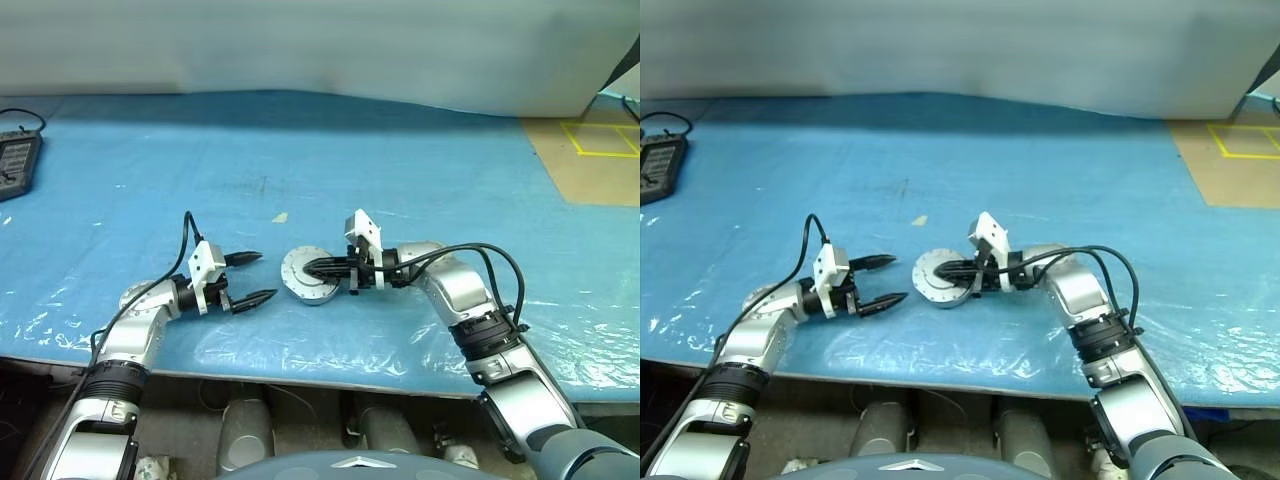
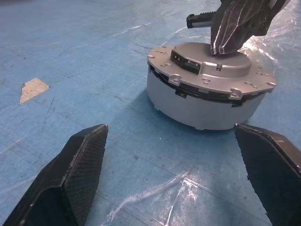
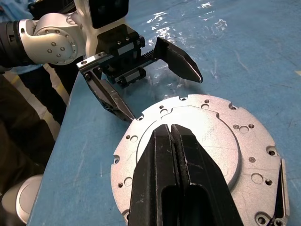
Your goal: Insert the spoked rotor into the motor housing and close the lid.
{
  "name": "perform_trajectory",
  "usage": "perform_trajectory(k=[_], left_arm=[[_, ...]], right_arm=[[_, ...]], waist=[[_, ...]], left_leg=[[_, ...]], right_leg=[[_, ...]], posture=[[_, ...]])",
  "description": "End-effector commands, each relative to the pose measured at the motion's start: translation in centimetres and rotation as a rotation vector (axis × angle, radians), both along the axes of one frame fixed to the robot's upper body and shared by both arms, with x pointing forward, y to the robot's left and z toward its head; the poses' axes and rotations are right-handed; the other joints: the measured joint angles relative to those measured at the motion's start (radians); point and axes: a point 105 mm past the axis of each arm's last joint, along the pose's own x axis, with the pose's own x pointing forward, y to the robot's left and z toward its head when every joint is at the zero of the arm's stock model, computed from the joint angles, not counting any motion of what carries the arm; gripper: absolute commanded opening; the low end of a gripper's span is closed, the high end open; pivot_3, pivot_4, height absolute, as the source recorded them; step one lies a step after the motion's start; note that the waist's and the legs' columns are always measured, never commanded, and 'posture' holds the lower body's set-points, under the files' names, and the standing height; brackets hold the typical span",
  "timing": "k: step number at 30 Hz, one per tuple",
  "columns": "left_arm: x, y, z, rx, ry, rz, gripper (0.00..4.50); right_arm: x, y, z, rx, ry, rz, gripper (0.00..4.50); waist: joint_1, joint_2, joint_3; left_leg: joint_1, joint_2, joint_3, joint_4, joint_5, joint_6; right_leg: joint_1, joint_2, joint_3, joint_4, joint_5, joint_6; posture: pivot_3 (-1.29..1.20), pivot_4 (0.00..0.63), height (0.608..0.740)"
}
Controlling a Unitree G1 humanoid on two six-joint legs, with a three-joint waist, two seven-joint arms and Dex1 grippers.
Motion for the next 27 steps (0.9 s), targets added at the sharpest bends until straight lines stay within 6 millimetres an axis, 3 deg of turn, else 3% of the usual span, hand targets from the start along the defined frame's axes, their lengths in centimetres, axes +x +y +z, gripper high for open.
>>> perform_trajectory(k=[1,5,8,12,15,26,27], left_arm=[[-0.2,-0.3,0.7,-0.013,-0.027,-0.016,4.50],[-0.4,-0.5,0.5,-0.016,-0.021,-0.018,4.50],[-0.3,-0.7,0.5,-0.018,-0.022,-0.019,4.50],[-0.2,-0.9,0.5,-0.019,-0.027,-0.020,4.50],[-0.2,-0.9,0.6,-0.016,-0.030,-0.020,4.50],[-0.2,-0.9,0.5,-0.010,-0.035,-0.015,4.50],[-0.2,-1.0,0.5,-0.010,-0.035,-0.015,4.50]], right_arm=[[-0.1,-0.9,-3.0,-0.101,0.020,-0.037,0.01],[0.1,-1.5,-3.1,-0.124,-0.023,-0.041,0.01],[0.8,-1.2,-0.8,-0.012,-0.069,-0.069,0.01],[0.9,-0.6,2.1,0.103,-0.128,-0.068,0.01],[0.8,-0.4,2.7,0.116,-0.141,-0.057,0.57],[0.8,0.2,1.7,0.078,-0.142,-0.050,4.46],[0.8,0.2,1.6,0.071,-0.144,-0.048,4.46]], waist=[[0.000,0.000,0.000],[0.000,0.000,0.000],[0.000,0.000,0.000],[-0.001,0.000,0.000],[-0.001,0.000,0.000],[-0.001,0.000,0.000],[-0.001,0.000,0.000]], left_leg=[[0.001,0.000,0.000,0.000,0.000,0.000],[0.009,-0.001,0.000,-0.003,-0.001,0.001],[0.009,-0.001,0.000,-0.003,-0.001,0.001],[0.007,-0.001,0.000,-0.003,-0.001,0.001],[0.005,-0.001,0.000,-0.004,0.000,0.001],[0.002,-0.001,0.000,-0.004,0.000,0.000],[0.002,-0.001,0.000,-0.004,0.000,0.000]], right_leg=[[0.001,0.000,0.000,0.000,0.000,0.000],[0.008,-0.001,0.000,-0.002,-0.001,0.001],[0.009,-0.002,0.000,-0.002,-0.004,0.006],[0.008,-0.002,0.000,-0.002,-0.001,0.002],[0.005,-0.001,0.000,-0.002,-0.001,0.001],[0.001,-0.002,0.000,-0.002,-0.002,0.001],[0.001,-0.002,0.000,-0.002,-0.002,0.001]], posture=[[0.00,0.150,0.740],[0.00,0.150,0.740],[0.00,0.150,0.740],[0.00,0.150,0.740],[0.00,0.150,0.740],[0.00,0.150,0.740],[0.00,0.150,0.740]])
